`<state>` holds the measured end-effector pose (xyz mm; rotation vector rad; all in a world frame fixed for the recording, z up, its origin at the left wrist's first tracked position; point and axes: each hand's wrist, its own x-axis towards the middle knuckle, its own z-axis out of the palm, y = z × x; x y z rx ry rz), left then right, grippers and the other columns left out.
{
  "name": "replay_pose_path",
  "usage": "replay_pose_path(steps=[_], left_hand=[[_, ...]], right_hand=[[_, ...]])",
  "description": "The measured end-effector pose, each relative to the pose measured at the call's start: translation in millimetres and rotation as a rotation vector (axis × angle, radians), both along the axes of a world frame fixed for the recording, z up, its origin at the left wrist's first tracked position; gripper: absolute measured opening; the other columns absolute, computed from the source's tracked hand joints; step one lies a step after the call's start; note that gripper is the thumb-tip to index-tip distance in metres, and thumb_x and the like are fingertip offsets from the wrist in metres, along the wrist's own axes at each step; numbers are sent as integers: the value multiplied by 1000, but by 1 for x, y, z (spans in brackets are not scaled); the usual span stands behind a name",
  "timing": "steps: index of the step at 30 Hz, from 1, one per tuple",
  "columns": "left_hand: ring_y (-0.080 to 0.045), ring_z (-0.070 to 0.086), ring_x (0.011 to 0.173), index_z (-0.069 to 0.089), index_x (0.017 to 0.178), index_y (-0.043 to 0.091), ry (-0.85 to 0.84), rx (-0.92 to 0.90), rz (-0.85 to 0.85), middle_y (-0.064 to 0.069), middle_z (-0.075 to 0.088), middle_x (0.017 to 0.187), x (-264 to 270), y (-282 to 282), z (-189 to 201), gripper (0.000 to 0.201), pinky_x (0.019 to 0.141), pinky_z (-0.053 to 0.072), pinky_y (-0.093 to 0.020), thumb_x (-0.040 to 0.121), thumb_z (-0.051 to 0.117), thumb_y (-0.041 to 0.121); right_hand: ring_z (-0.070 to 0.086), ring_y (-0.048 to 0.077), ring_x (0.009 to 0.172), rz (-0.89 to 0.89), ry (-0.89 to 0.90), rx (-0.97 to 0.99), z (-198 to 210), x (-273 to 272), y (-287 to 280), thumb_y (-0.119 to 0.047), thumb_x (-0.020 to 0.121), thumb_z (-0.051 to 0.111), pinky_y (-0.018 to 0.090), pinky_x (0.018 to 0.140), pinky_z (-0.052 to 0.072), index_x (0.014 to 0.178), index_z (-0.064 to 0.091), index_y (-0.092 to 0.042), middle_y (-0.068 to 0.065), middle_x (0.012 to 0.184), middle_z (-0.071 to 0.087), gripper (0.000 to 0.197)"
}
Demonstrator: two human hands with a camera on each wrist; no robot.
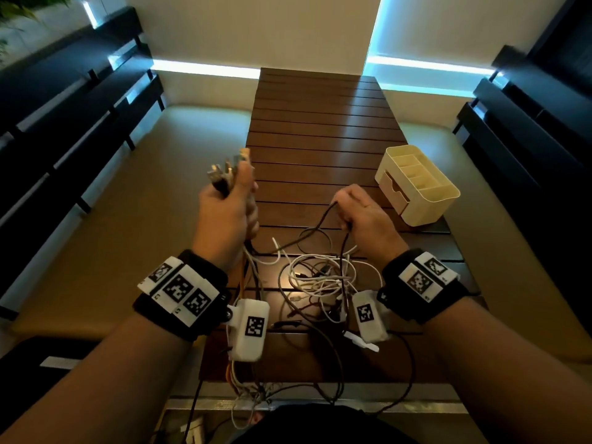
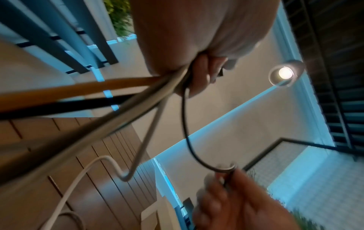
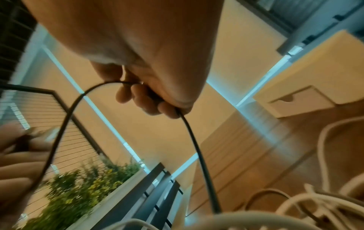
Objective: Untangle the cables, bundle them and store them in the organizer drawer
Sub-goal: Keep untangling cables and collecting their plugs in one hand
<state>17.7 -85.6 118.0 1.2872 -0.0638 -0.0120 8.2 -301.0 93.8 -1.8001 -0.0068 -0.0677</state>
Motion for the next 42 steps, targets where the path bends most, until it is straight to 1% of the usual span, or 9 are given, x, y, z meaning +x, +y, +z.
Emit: replay_pose_path(steps=[5, 11, 20, 22, 25, 29, 35, 38, 42], left_hand=[[-10, 26, 40, 52, 84, 10, -80, 167, -145, 4, 31, 55, -12, -14, -6, 35, 39, 27, -21, 80, 72, 39], [-9, 35, 42, 58, 84, 4, -127, 238, -309, 8, 42, 52, -16, -23, -7, 24, 42, 33, -22, 80, 75, 21], [-12, 27, 40, 57, 59, 25, 4, 210, -52, 8, 36, 49, 7, 16, -10, 34, 46, 28, -25, 88, 71, 14], [-9, 32, 41, 58, 65, 24, 7, 424, -60, 10, 40, 45, 8, 24, -14, 27, 50, 30, -27, 87, 72, 18], [-1, 41, 43, 63, 75, 21, 12, 616, -28, 17, 49, 43, 9, 25, -17, 16, 58, 36, -29, 86, 74, 23], [-10, 45, 53, 67, 76, 25, -12, 500, 172, 15, 52, 52, 16, 27, -13, 12, 66, 40, -36, 84, 76, 27], [-9, 35, 42, 65, 80, 11, -42, 416, -167, 9, 42, 49, 2, -3, -7, 17, 42, 33, -24, 85, 75, 23], [-9, 35, 43, 63, 94, -10, -14, 394, -267, 5, 44, 52, 2, -7, -10, 36, 42, 33, -21, 84, 75, 23], [-12, 33, 43, 68, 73, 18, -16, 399, -375, 3, 40, 51, 2, 0, -9, 16, 42, 31, -24, 88, 71, 26]], right_hand=[[47, 3, 58, 82, -151, -312, 14, -11, 17, -33, 103, 48, 24, 59, 41, 82, 53, -34, -7, 69, 52, 21], [59, 4, 74, 94, -301, -281, 25, -12, 31, -27, 99, 57, 21, 65, 50, 86, 55, -38, -12, 80, 62, 18], [53, 14, 60, 89, 3, -247, -16, -13, -2, -32, 101, 53, 36, 63, 48, 88, 61, -28, -7, 65, 56, 16], [52, 12, 57, 42, 88, -145, -26, -11, -8, -32, 101, 53, 33, 60, 47, 87, 63, -27, -12, 60, 55, 17], [54, -1, 64, -30, 67, -337, -19, -6, -11, -30, 99, 57, 21, 64, 43, 87, 68, -28, -18, 68, 60, 16], [61, 3, 83, 48, -33, -628, -3, -2, -11, -30, 98, 58, 21, 75, 48, 101, 73, -21, -9, 90, 67, 17], [57, 11, 79, 251, -316, -823, 17, 3, 21, -27, 98, 58, 27, 74, 48, 95, 71, -13, -4, 86, 62, 19], [52, 3, 74, 239, -386, -749, 23, 2, 30, -20, 96, 59, 14, 70, 42, 96, 70, -13, -8, 85, 60, 13], [54, -1, 71, 156, -361, -624, 21, -2, 30, -24, 94, 63, 10, 65, 42, 96, 67, -18, -14, 81, 57, 6]])
